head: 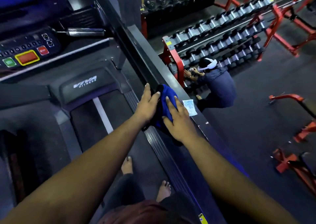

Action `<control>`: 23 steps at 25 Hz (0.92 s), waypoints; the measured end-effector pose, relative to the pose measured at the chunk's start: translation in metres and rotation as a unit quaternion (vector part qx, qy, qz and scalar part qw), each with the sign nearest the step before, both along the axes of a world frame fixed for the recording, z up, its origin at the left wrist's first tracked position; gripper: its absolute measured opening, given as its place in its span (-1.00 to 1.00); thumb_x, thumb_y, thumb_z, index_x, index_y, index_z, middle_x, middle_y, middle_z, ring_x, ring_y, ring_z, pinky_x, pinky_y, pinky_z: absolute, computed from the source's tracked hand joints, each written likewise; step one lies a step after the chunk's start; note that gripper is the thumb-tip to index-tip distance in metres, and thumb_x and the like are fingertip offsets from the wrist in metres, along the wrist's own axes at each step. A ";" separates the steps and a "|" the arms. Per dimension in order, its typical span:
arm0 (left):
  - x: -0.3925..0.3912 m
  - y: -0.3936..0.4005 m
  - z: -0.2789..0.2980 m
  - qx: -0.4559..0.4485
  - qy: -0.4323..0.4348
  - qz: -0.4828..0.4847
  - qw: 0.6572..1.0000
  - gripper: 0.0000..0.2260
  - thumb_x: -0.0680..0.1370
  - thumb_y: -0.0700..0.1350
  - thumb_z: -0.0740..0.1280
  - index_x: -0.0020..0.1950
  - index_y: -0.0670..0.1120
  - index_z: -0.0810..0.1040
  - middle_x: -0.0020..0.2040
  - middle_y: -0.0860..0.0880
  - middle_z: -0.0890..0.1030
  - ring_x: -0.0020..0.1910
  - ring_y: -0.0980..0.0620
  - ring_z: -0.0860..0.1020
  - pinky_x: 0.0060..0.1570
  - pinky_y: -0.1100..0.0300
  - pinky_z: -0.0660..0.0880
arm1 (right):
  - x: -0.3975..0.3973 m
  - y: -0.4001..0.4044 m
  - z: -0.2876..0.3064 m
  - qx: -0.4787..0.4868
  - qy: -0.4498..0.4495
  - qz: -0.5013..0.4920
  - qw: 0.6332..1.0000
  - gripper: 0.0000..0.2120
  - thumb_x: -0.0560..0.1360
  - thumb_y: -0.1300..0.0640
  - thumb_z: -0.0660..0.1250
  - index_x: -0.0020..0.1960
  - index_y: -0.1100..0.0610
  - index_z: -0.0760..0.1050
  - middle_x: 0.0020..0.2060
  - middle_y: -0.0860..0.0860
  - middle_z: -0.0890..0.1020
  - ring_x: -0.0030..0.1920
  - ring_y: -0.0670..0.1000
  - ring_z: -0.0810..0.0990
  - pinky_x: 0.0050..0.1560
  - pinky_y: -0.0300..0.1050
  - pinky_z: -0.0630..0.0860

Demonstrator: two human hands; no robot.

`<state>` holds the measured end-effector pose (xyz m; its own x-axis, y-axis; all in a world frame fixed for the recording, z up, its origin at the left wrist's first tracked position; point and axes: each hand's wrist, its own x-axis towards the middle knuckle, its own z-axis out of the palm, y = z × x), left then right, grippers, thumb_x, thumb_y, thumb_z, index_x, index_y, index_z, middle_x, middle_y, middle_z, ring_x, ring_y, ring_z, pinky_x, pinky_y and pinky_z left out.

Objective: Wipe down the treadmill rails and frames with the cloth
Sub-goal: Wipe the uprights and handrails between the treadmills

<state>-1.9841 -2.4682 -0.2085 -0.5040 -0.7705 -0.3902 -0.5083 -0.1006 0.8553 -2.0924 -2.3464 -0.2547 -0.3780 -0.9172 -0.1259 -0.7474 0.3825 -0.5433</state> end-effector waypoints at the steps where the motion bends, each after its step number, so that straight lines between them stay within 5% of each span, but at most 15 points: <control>1: -0.001 -0.001 -0.001 0.005 -0.002 0.009 1.000 -0.18 0.46 0.32 0.11 0.64 0.00 -0.01 0.64 0.03 0.06 0.60 0.09 0.06 0.57 -0.13 -0.04 | -0.003 -0.013 0.003 0.026 0.017 -0.007 0.999 -0.30 0.56 -0.24 0.14 0.61 -0.17 -0.06 0.61 0.07 0.03 0.53 0.20 0.19 0.42 0.27 0.33; 5: -0.002 -0.011 -0.005 -0.005 -0.026 0.019 0.999 -0.22 0.51 0.27 0.06 0.64 -0.04 -0.04 0.65 0.00 -0.01 0.61 0.09 -0.03 0.57 -0.17 -0.10 | -0.016 -0.075 0.023 0.092 0.054 0.049 0.993 -0.31 0.60 -0.19 0.16 0.59 -0.23 -0.16 0.61 0.09 -0.01 0.43 0.27 0.30 0.28 0.27 0.44; 11: -0.009 -0.050 -0.025 0.005 0.021 0.043 0.999 -0.17 0.47 0.35 0.02 0.64 -0.03 -0.05 0.64 0.03 -0.02 0.58 0.18 -0.03 0.59 -0.08 -0.08 | -0.014 -0.071 0.012 0.044 0.077 0.062 0.994 -0.35 0.61 -0.15 0.15 0.60 -0.19 -0.07 0.60 0.09 0.01 0.44 0.23 0.30 0.20 0.28 0.51; 18: -0.017 -0.086 -0.031 -0.018 0.019 0.081 0.996 -0.34 0.63 0.21 0.03 0.63 0.03 -0.16 0.64 0.09 -0.12 0.59 0.16 -0.12 0.57 -0.11 -0.18 | -0.025 -0.202 0.017 0.077 0.062 0.082 0.992 -0.37 0.64 -0.16 0.11 0.57 -0.28 -0.18 0.61 0.05 -0.09 0.44 0.21 0.27 0.28 0.24 0.45; 23: -0.019 -0.101 -0.024 -0.041 0.007 0.094 0.995 -0.29 0.55 0.37 -0.11 0.63 0.08 -0.14 0.63 0.13 -0.21 0.58 0.19 -0.22 0.55 -0.11 -0.28 | -0.031 -0.251 0.023 0.098 0.085 0.116 0.985 -0.29 0.61 -0.13 0.20 0.57 -0.27 -0.18 0.60 0.05 -0.16 0.45 0.22 0.26 0.30 0.21 0.45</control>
